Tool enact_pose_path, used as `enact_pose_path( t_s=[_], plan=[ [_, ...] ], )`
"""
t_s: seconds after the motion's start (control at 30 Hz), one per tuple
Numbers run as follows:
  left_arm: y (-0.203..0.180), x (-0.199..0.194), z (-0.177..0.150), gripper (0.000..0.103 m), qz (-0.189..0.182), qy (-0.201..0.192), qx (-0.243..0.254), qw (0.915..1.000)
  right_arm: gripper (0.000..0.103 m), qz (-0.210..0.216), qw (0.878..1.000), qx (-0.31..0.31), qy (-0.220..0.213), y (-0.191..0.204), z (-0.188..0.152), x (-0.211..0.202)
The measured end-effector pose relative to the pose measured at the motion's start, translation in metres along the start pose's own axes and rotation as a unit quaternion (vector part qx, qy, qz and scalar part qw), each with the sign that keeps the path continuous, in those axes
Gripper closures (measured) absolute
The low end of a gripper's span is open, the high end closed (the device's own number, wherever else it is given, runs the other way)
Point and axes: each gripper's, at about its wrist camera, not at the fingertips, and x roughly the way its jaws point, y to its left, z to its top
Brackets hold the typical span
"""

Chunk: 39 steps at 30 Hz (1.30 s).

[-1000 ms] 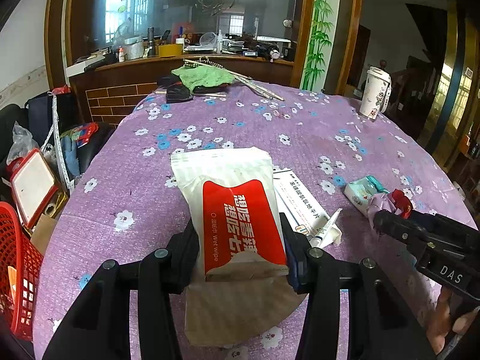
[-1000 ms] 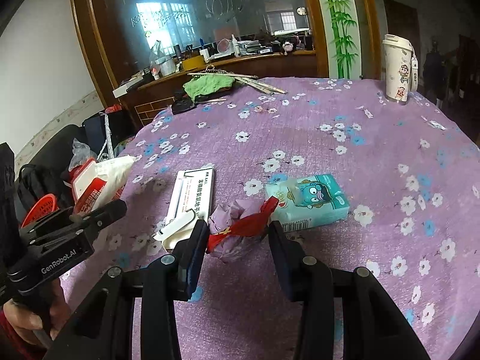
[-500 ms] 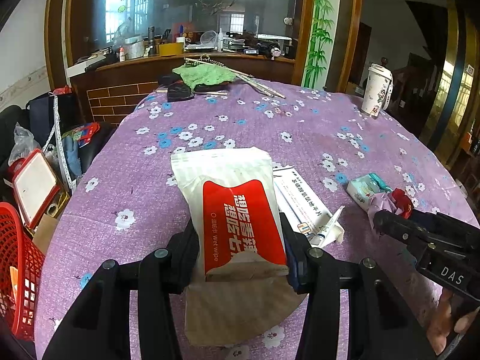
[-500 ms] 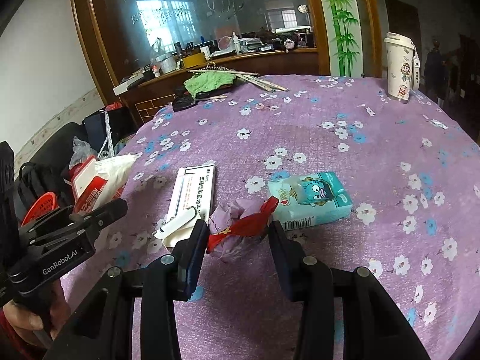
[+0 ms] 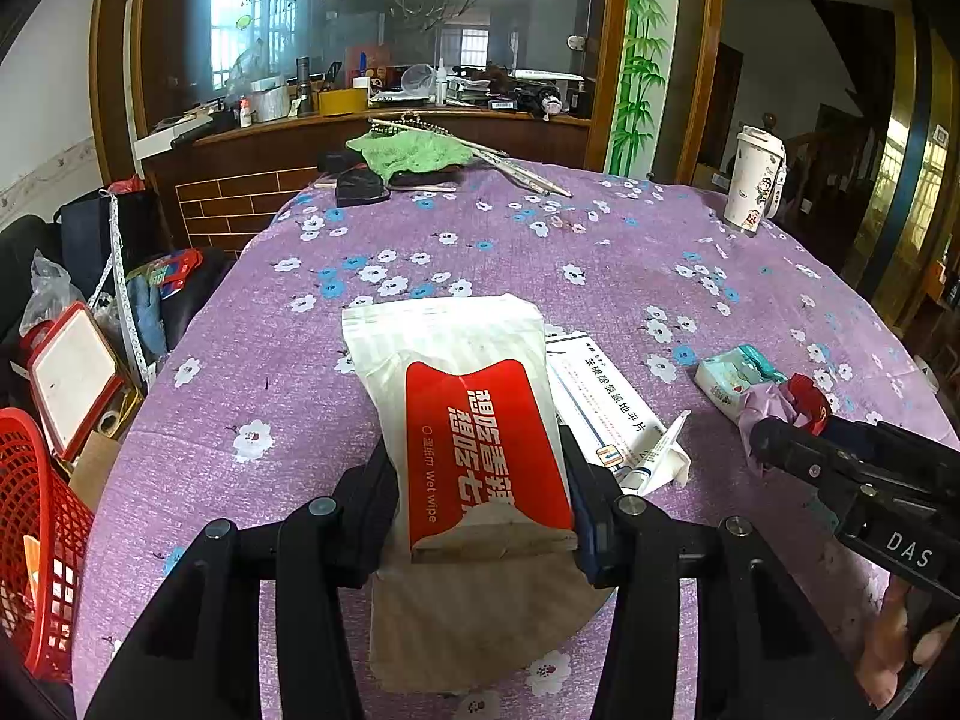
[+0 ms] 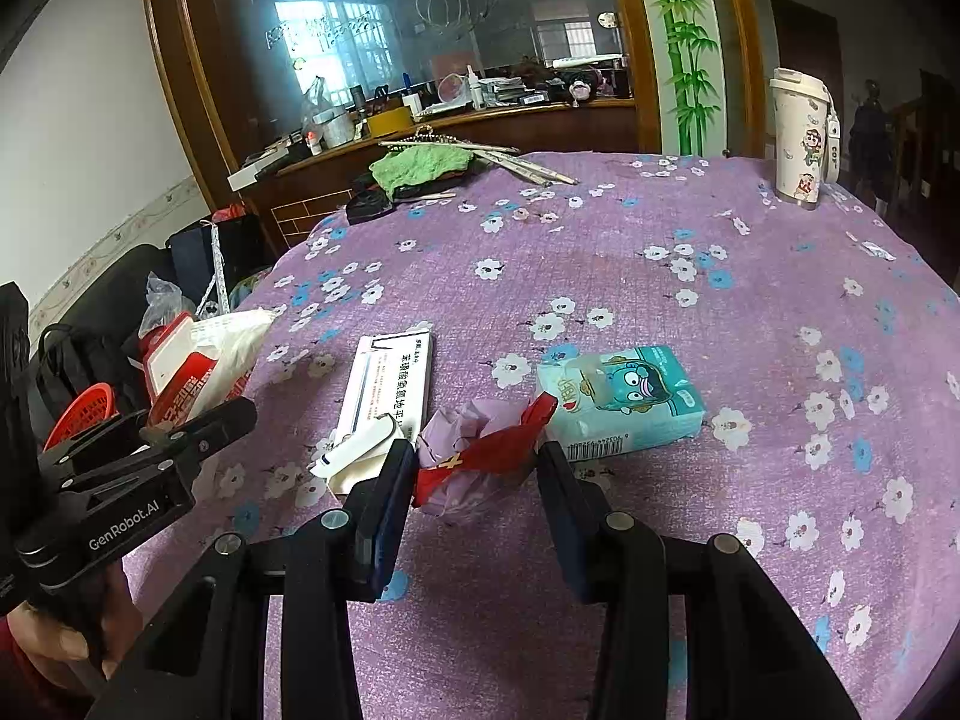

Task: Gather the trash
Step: 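Grasp the white wet-wipe pack with the left gripper while the right gripper grasps the red-and-white wrapper, then carry the wet-wipe pack and wrapper to the red basket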

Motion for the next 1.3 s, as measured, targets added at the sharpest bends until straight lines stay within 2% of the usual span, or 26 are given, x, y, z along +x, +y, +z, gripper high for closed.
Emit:
enact_pose_path(
  t_s=[0.3,0.53,0.73,0.87,1.03,1.17,1.3],
  plan=[
    [0.003,-0.008,0.004,0.056,-0.001,-0.006,-0.009,0.9999,0.057,0.0,1.0,0.008,-0.006,-0.002,0.004,-0.002],
    [0.021,-0.052,0.008,0.056,-0.002,-0.029,-0.02,0.9994,0.057,0.015,1.0,0.0,-0.004,0.026,0.007,-0.021],
    [0.071,-0.102,0.005,0.056,0.003,-0.044,-0.059,0.9973,0.057,0.066,0.997,-0.046,0.006,0.09,0.012,-0.033],
    [0.119,-0.134,-0.009,0.056,0.033,-0.05,-0.084,0.9947,0.057,0.123,0.989,-0.072,0.028,0.146,0.014,-0.028],
    [0.189,-0.161,-0.037,0.056,0.099,-0.046,-0.113,0.9876,0.057,0.172,0.976,-0.121,0.048,0.224,0.012,-0.015],
    [0.24,-0.17,-0.055,0.056,0.128,-0.036,-0.151,0.9795,0.056,0.202,0.966,-0.151,0.059,0.283,0.012,-0.001],
    [0.276,-0.173,-0.068,0.056,0.139,-0.032,-0.185,0.9724,0.056,0.221,0.958,-0.167,0.073,0.33,0.011,0.017]
  ],
)
